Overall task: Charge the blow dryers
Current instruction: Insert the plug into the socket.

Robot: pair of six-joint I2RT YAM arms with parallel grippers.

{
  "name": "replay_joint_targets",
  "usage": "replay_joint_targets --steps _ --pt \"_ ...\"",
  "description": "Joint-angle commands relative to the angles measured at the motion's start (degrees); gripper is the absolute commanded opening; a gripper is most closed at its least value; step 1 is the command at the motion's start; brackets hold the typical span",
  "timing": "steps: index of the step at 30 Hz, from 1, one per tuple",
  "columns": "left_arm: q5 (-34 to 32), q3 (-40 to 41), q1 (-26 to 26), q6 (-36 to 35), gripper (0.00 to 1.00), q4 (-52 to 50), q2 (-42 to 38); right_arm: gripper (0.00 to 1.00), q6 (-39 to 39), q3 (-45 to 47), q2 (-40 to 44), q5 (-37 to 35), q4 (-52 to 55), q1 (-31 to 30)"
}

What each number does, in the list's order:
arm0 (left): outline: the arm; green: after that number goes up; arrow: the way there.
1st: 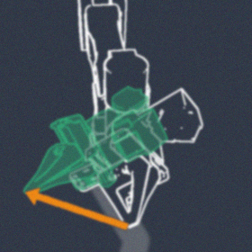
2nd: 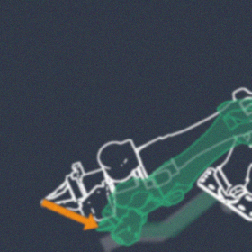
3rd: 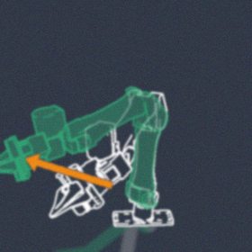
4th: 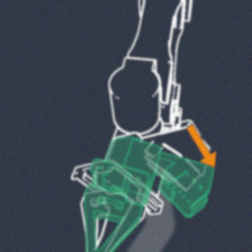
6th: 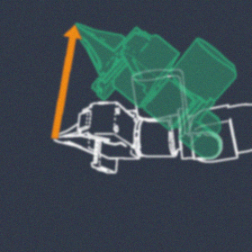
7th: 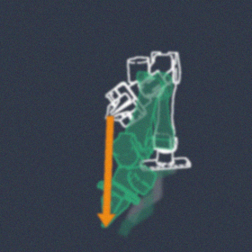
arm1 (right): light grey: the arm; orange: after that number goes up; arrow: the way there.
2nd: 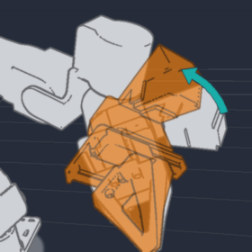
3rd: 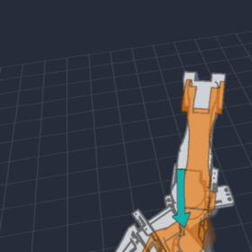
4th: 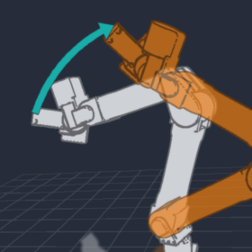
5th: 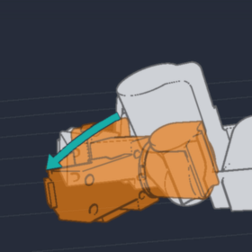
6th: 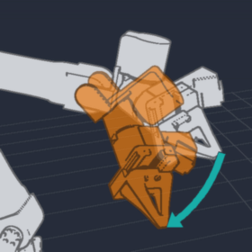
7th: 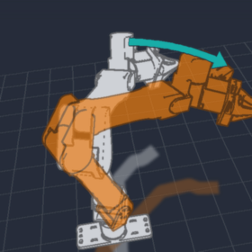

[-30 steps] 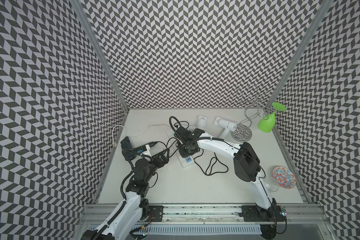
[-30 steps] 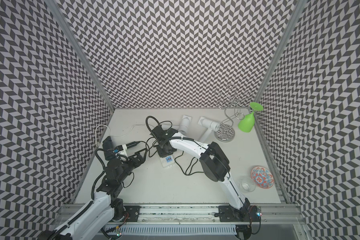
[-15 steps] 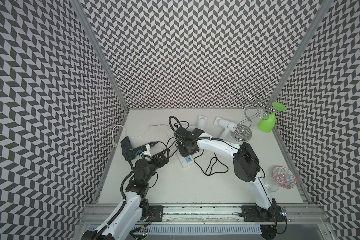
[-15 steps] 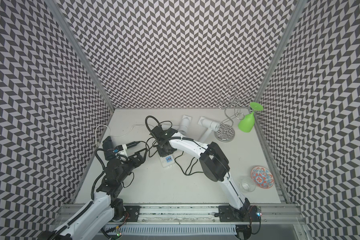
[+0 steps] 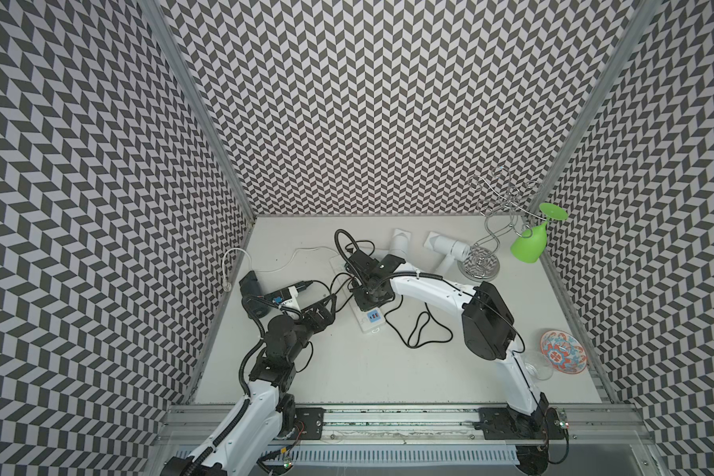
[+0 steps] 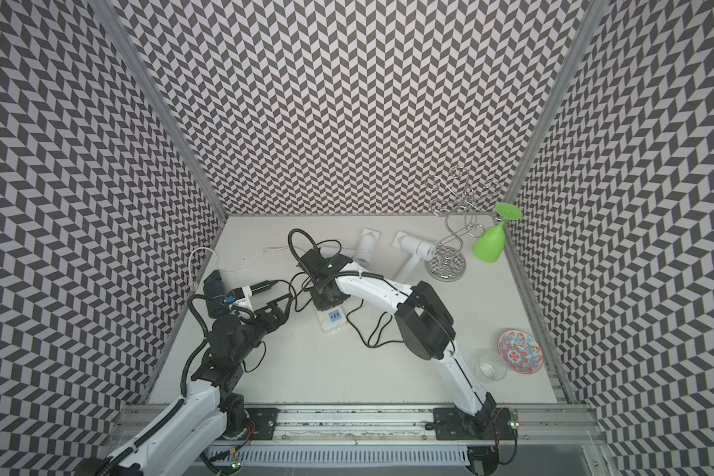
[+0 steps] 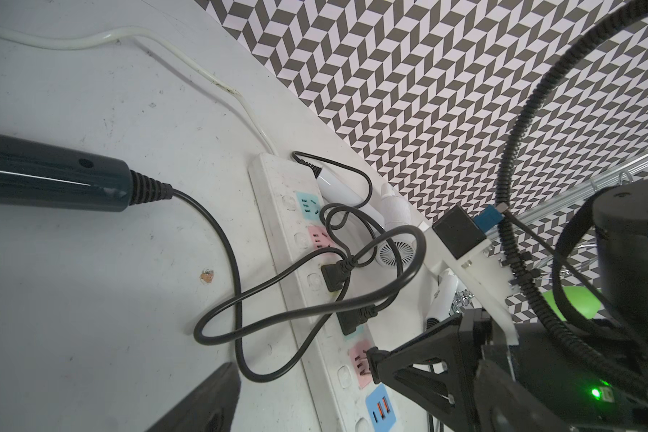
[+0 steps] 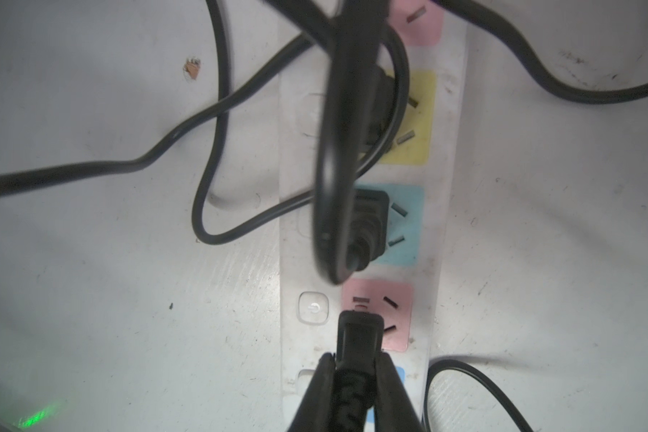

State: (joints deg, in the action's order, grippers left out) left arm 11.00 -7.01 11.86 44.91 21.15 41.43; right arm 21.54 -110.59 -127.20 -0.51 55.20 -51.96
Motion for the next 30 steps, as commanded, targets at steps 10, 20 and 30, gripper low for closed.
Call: replay_joint_targets --steps 10,20,30 --pt "0.3 0.9 -0.3 0.4 0.99 2.2 0.2 0.0 -1.5 0.3 -1.6 0.6 -1.3 -0.8" --pt "0.2 1.1 -0.3 0.2 0.99 2.8 0.9 0.0 -0.7 3.9 -1.7 -2.0 -1.9 -1.0" --pt "-0.2 0.8 -0.3 -0.3 0.99 2.2 0.7 0.0 -0.5 8.8 -3.1 -3.2 -4.1 -1.0"
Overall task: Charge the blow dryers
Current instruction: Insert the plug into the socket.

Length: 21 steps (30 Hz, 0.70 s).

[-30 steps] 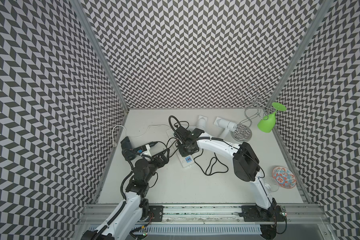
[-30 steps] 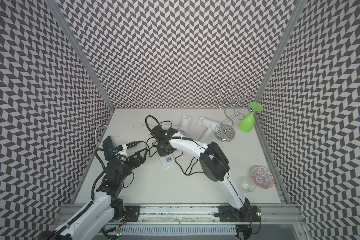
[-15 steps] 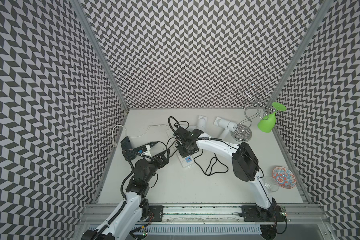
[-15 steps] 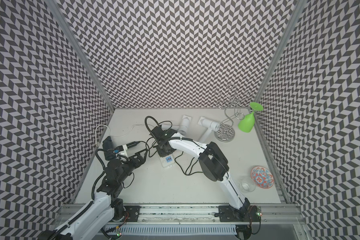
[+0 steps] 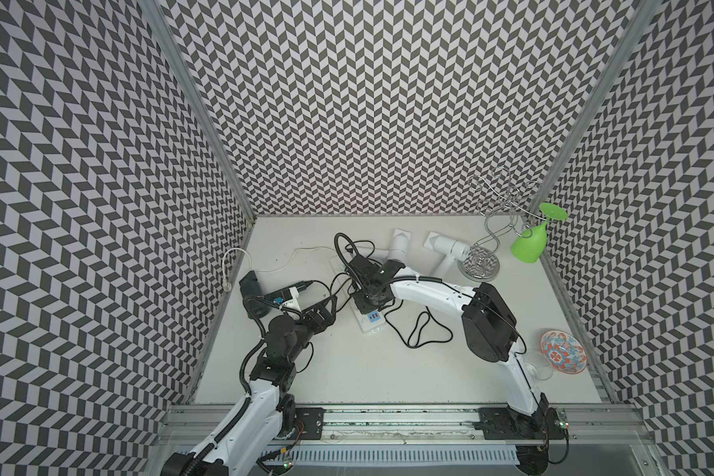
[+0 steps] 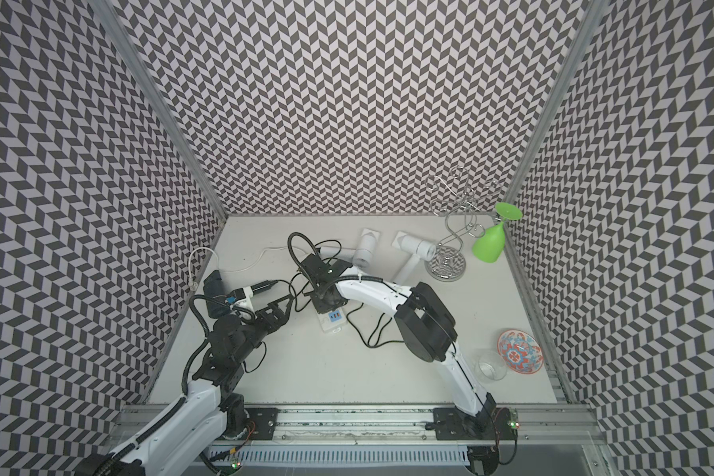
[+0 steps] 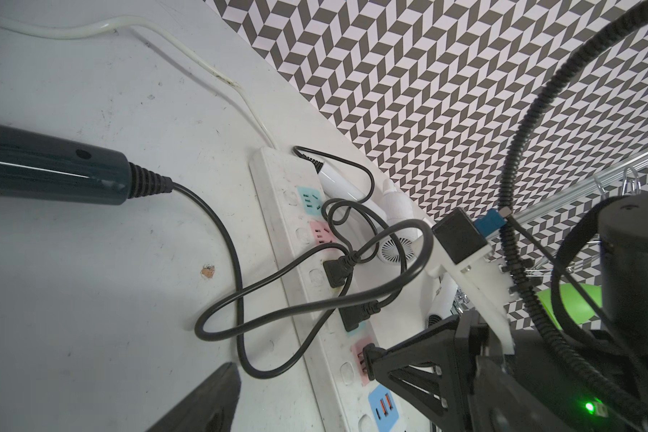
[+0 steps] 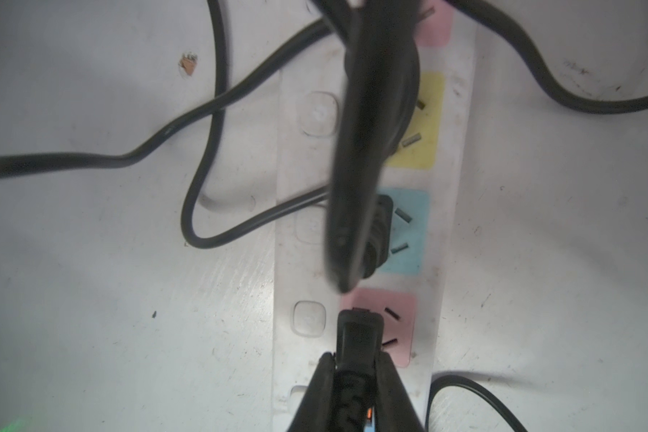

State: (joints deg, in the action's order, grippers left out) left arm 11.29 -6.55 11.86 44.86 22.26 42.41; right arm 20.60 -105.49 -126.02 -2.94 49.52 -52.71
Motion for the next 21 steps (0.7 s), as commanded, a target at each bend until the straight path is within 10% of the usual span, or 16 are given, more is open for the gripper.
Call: replay_joint_targets --steps 1,21 --pt "-0.5 0.4 -0.3 -0.2 0.99 0.8 -0.6 0.0 0.5 3.8 -5.1 -1.0 1.5 -0.3" --pt "0.0 0.5 -0.3 0.0 0.99 1.1 -1.1 0.0 0.8 1.8 -9.8 -2.9 3.7 -0.2"
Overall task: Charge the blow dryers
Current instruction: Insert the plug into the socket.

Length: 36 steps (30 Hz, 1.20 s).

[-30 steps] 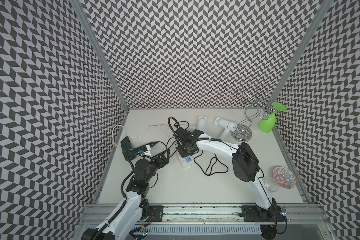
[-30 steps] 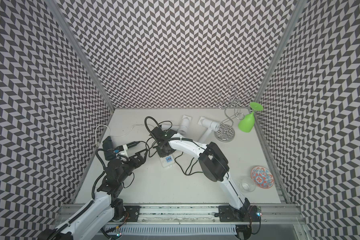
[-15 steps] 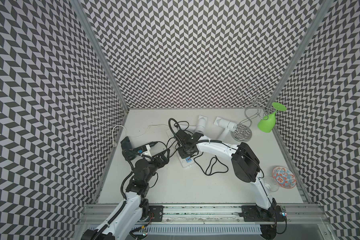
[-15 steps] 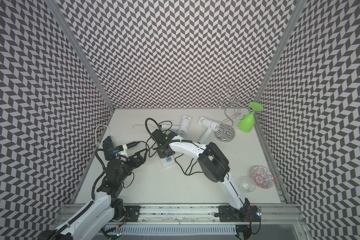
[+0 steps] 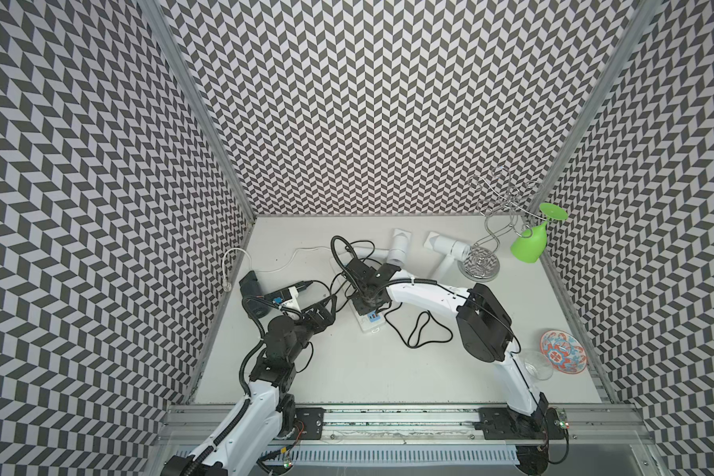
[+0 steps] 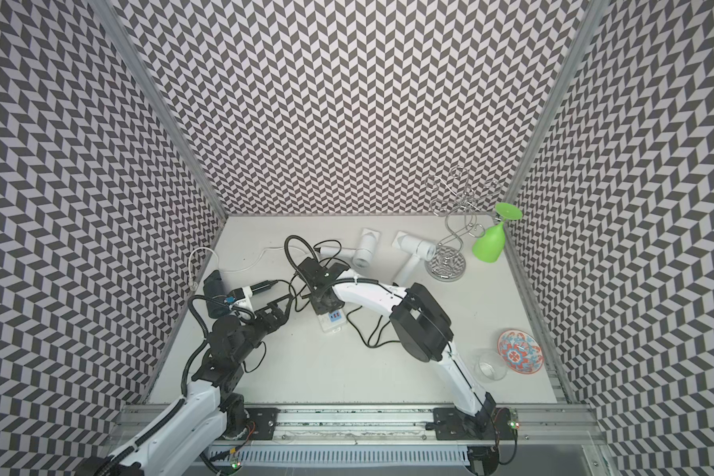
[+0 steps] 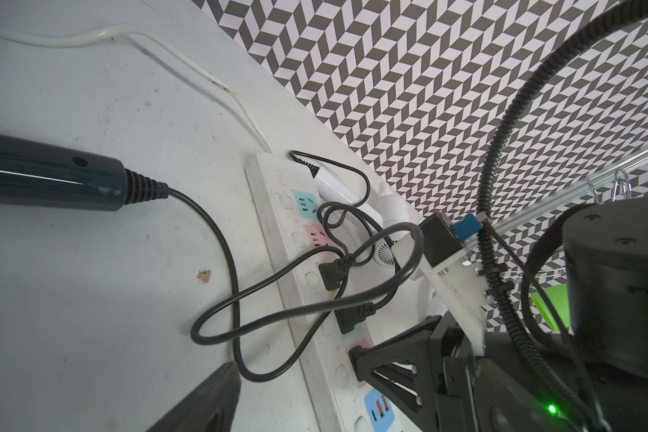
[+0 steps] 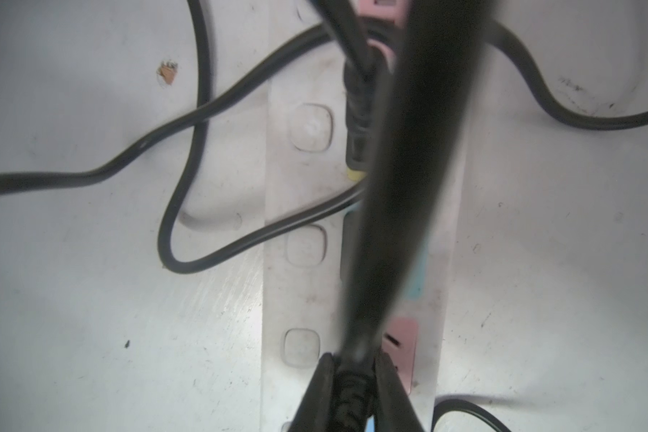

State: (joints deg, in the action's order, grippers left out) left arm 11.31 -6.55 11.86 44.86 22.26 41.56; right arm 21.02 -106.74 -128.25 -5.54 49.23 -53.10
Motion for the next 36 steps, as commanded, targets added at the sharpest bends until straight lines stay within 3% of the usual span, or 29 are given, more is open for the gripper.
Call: replay_joint_targets --steps 1,4,10,21,28,32,36 --pt "-0.1 0.4 -0.3 0.0 0.99 1.1 -0.2 0.0 0.3 3.1 -7.3 -0.8 4.2 0.1" --pt "0.0 0.5 -0.3 0.1 0.99 1.3 -0.1 0.0 0.8 3.9 -5.3 -3.8 4.5 0.1" --pt "0.1 0.6 -0.3 0.1 0.99 1.6 0.3 0.24 0.8 0.7 -1.8 -5.2 6.3 -0.1" --pt "0.2 0.8 -0.3 0.2 0.99 2.2 0.5 0.52 1.2 -2.9 2.9 -5.4 6.5 -0.8" --pt "0.1 0.8 -0.3 0.0 0.99 2.4 0.9 0.66 -1.0 2.0 7.5 3.5 2.6 -0.9" --pt "0.3 0.8 -0.3 -0.2 0.99 2.7 1.2 0.78 -3.3 10.6 11.5 13.0 -2.7 -0.9" --pt "0.4 0.8 -0.3 -0.4 0.99 2.8 1.2 0.81 -5.2 19.6 16.3 20.6 -7.9 -0.9"
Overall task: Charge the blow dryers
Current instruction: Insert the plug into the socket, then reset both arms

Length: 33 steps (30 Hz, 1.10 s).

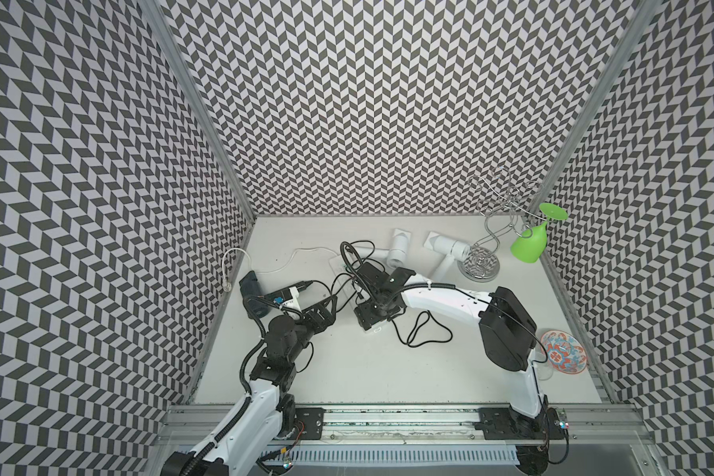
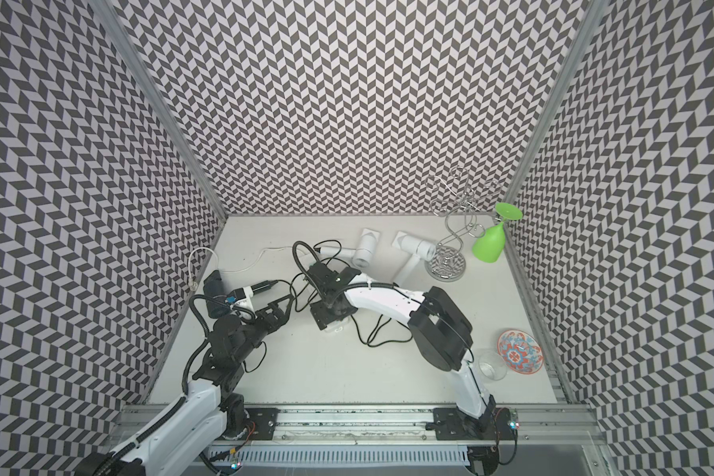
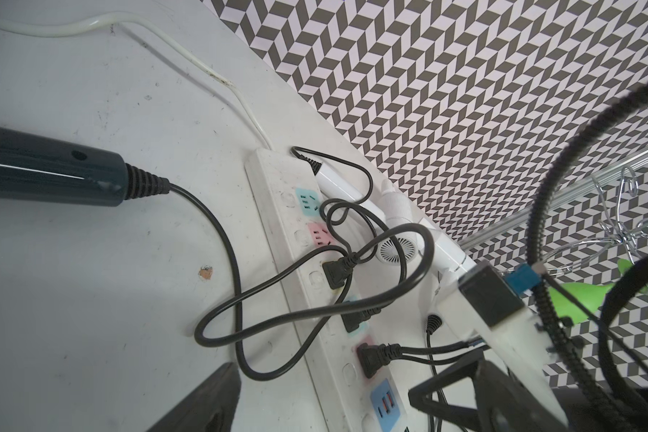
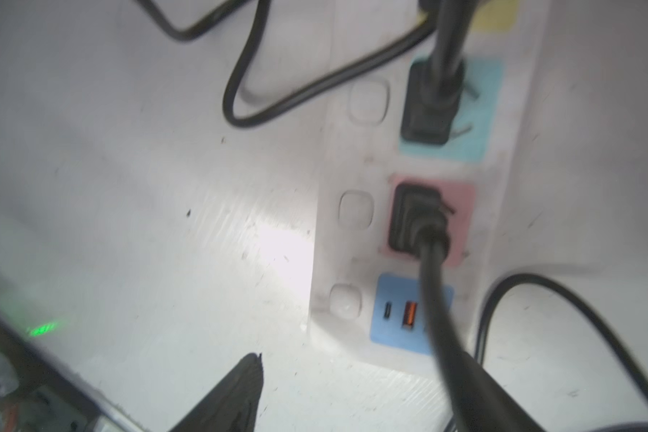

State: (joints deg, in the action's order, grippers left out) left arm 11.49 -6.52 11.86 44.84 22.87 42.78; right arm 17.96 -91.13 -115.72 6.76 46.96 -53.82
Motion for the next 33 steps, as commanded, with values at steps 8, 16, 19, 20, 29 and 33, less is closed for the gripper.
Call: replay_joint_targets --steps 8,16,19,20,29,33 --pt "0.5 0.5 -0.3 -0.9 0.99 2.1 0.0 0.84 -4.2 17.1 16.3 20.8 -17.3 -0.2" --pt "-0.2 -0.4 -0.3 -2.5 0.99 -1.2 -4.5 0.99 -3.8 27.4 36.9 14.9 -30.0 -0.2" --pt "-0.6 -0.1 -0.2 -3.3 0.99 -2.4 -8.9 0.99 -5.1 32.1 44.7 9.9 -35.3 -0.2" --pt "-0.6 -0.1 -0.1 -3.7 0.99 -2.9 -10.5 0.99 -6.0 33.7 47.7 8.2 -36.9 -0.2" --pt "-8.4 -3.4 0.4 -5.3 0.99 -18.0 -31.3 0.99 -15.4 45.0 66.8 -18.5 -41.9 -0.2" --pt "-11.7 -3.1 0.4 -6.7 0.99 -21.5 -41.4 0.99 -16.9 48.1 71.3 -23.5 -44.6 0.6"
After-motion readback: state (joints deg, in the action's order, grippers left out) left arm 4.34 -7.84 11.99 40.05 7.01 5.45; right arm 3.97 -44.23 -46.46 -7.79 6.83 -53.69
